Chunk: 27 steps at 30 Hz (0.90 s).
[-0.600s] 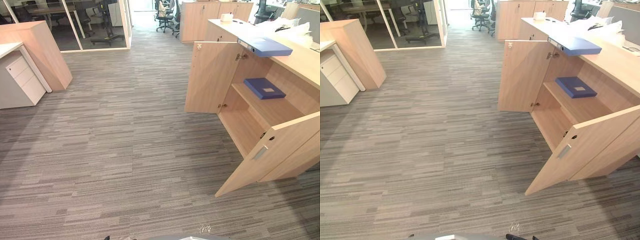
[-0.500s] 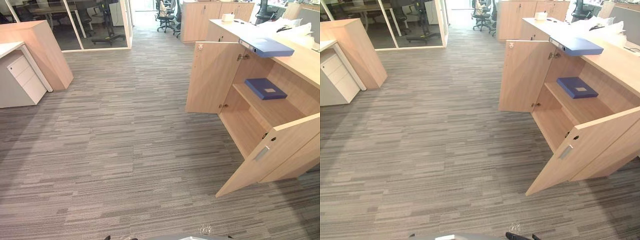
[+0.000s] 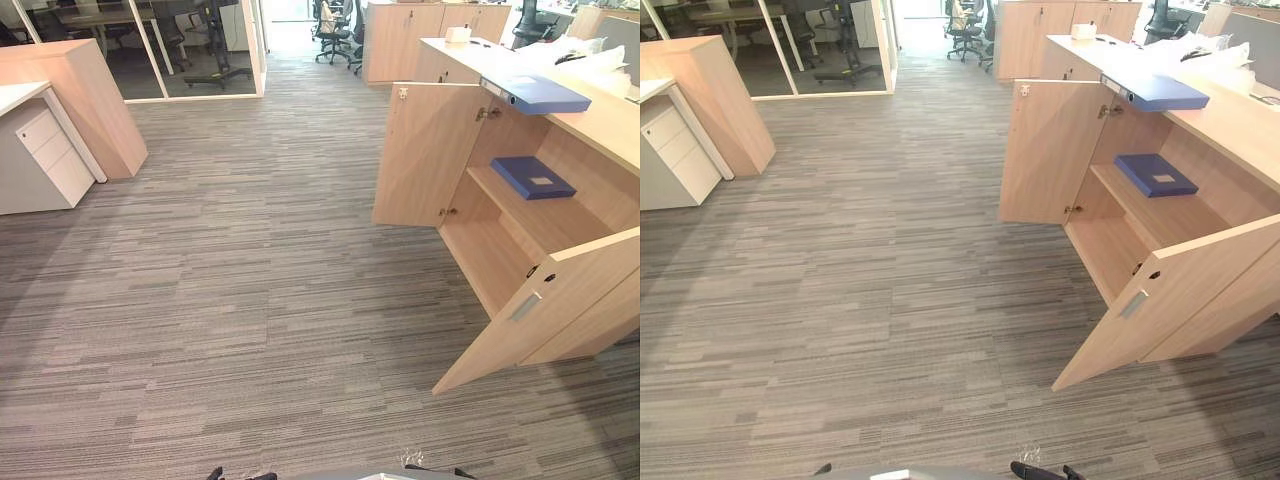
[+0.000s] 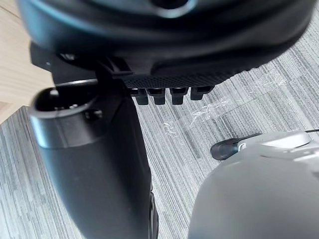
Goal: Walk over to the cabinet, pick up the folder, carry it to the office cabinet, place the folder inside the office cabinet, then close the office cabinet door
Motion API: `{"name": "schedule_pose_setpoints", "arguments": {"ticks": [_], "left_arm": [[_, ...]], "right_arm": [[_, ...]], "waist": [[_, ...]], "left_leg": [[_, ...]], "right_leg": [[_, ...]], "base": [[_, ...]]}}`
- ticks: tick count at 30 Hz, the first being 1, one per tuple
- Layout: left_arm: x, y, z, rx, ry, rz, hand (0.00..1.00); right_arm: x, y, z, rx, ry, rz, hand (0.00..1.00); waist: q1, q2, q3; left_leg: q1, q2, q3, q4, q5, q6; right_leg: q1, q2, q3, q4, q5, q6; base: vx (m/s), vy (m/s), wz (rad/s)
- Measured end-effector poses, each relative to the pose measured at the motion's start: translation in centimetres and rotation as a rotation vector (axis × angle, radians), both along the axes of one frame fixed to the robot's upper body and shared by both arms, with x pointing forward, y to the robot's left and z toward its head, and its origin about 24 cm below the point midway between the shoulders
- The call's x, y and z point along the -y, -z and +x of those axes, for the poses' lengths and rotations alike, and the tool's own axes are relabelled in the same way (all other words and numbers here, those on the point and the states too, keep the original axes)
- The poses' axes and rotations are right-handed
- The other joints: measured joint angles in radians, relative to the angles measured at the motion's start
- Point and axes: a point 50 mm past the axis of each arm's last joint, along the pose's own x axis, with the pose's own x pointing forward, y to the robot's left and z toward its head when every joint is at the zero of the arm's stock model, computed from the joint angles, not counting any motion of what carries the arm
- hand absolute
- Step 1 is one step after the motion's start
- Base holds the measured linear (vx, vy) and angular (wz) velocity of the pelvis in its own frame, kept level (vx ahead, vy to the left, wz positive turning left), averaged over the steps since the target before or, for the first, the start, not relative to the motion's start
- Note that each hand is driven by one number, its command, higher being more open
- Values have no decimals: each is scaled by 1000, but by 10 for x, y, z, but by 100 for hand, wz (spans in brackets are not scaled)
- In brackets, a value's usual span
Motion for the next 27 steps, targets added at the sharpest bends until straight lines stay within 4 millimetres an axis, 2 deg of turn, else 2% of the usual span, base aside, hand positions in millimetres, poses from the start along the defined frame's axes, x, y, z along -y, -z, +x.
{"name": "schedule_pose_setpoints", "arguments": {"ticks": [5, 6, 8, 9, 10, 11, 12, 13, 14, 16, 19, 21, 22, 23, 24, 25, 26, 27], "left_arm": [[-1, 0, 0, -4, -5, 18, 100], [-1, 0, 0, -4, -8, 21, 100], [-3, -1, 1, 7, -33, 30, 100], [-1, -2, 4, 26, -74, 34, 100], [0, -2, 5, 38, -103, 35, 100], [-2, -3, 3, 51, -172, 39, 100], [-2, -6, 9, 86, -216, 40, 100], [-3, -7, 11, 98, -222, 46, 100], [-4, -8, 11, 104, -239, 53, 100], [-6, -9, 11, 114, -256, 69, 100], [-4, -9, 11, 114, -260, 71, 100], [-4, -9, 11, 109, -264, 79, 100], [-4, -9, 10, 103, -266, 83, 100], [-4, -8, 7, 92, -264, 85, 100], [-7, -8, 7, 87, -263, 92, 100], [-13, -10, 7, 92, -264, 113, 100], [-14, -10, 9, 96, -263, 120, 100], [-17, -11, 9, 94, -263, 126, 100]], "right_arm": [[-1, 0, 5, 11, 10, -3, 100], [-1, 0, 5, 11, 12, -5, 100], [-2, -1, 8, 18, 35, -10, 100], [1, -2, 9, 26, 49, -21, 100], [2, -2, 10, 30, 55, -28, 100], [4, -3, 10, 35, 57, -43, 100], [5, -3, 10, 33, 57, -45, 100], [4, -3, 9, 31, 55, -46, 100], [3, -3, 9, 23, 42, -47, 100], [1, -2, 9, 16, 36, -45, 100], [0, -4, 18, 37, 36, -47, 100], [-5, -5, 28, 59, 32, -38, 100], [-9, -4, 29, 62, 35, -28, 100], [-12, -3, 27, 61, 46, -19, 100], [-21, -2, 28, 61, 63, 10, 100], [-31, -1, 29, 69, 69, 46, 100], [-33, -1, 31, 72, 75, 55, 100], [-36, 0, 32, 65, 77, 63, 100]], "waist": [[-1, -2, 6], [-1, -6, 11], [-2, 0, 22], [0, 10, 46], [2, 16, 57], [8, 21, 73], [14, 21, 90], [22, 12, 102], [31, 8, 113], [39, -7, 109], [54, -15, 107], [59, -16, 107], [62, -19, 104], [63, -14, 96], [75, -33, 73], [79, -64, 44], [82, -73, 40], [85, -88, 32]], "left_leg": [[0, 0, 0, -1, 0, 0], [-16, -1, 2, 26, -20, -10], [-112, 5, 6, 194, -109, -20], [-168, 25, 10, 339, -185, -42], [-191, 40, 17, 407, -220, -66], [-256, 67, 39, 584, -251, -106], [-355, 86, 45, 805, -216, -125], [-401, 93, 50, 898, -211, -120], [-471, 125, 68, 1022, -224, -110], [-530, 168, 83, 1010, -227, -112], [-555, 193, 78, 681, -210, -110], [-561, 195, 46, 465, -146, -111], [-558, 195, 70, 460, -77, -136], [-557, 188, 86, 474, -33, -136], [-562, 162, 121, 503, -20, -101], [-552, 126, 158, 502, -51, -74], [-535, 109, 173, 500, -63, -53], [-480, 73, 206, 486, -90, -17]], "right_leg": [[0, 0, 0, 0, -1, 1], [-7, -1, 1, 6, -4, 1], [-42, 1, -1, 49, -34, -9], [-53, 15, -8, 95, -62, -19], [-54, 24, -14, 116, -76, -24], [-50, 38, -19, 146, -101, -36], [-46, 43, -17, 177, -122, -46], [-35, 41, -13, 190, -133, -53], [-12, 35, -10, 195, -148, -52], [15, 12, -5, 191, -169, -39], [61, -65, 17, 163, -201, 14], [92, -129, 32, 131, -226, 60], [115, -160, 33, 116, -235, 71], [127, -176, 33, 115, -236, 70], [111, -217, 38, 146, -222, 54], [74, -268, 43, 198, -185, 45], [64, -293, 47, 230, -161, 61], [45, -331, 63, 315, -107, 75]], "base": [[-2, -3, 1], [0, 0, 0], [0, 0, 0], [0, 0, 0], [0, 0, 0], [0, 0, 0], [2, -2, -3], [62, 3, -7], [128, 13, -8], [202, 54, -6], [384, 230, -18], [443, 359, -29], [450, 402, -28], [367, 342, -33], [503, 445, -36], [526, 443, -37], [633, 507, -34], [630, 485, -38]]}}
